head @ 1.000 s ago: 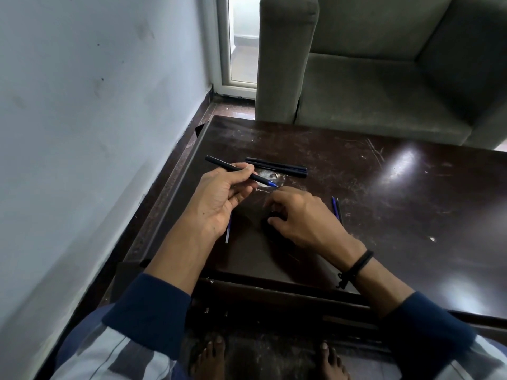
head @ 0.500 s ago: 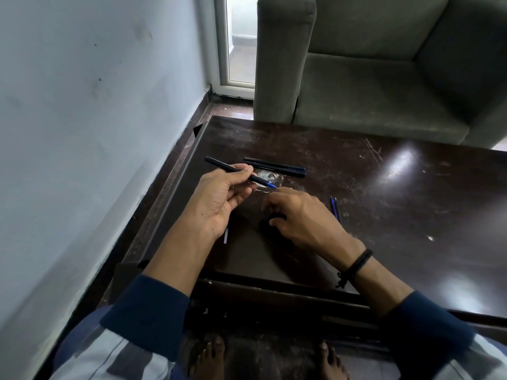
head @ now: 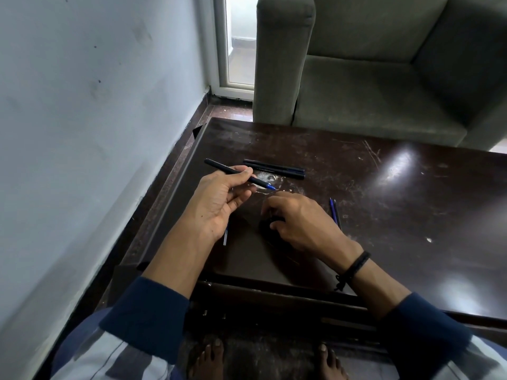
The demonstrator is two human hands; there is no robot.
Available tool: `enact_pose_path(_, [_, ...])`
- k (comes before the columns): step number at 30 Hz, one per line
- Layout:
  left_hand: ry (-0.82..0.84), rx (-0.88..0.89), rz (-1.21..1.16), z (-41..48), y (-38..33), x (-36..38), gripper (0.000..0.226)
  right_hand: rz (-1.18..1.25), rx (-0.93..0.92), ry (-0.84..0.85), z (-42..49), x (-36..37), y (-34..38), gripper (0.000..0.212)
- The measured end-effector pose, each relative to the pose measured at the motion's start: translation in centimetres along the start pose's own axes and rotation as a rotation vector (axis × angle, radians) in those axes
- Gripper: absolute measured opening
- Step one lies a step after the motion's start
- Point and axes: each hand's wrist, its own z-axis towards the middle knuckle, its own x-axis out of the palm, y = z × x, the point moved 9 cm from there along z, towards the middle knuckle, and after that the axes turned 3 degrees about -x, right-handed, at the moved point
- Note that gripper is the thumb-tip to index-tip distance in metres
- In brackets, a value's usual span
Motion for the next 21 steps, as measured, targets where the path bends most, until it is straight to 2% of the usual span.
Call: enact_pose_path(21, [0.004,-0.029,-0.035,-0.09,-0.16,-0.05,0.008,-0.015,-0.004,0.028,0.01,0.15,0.23,0.027])
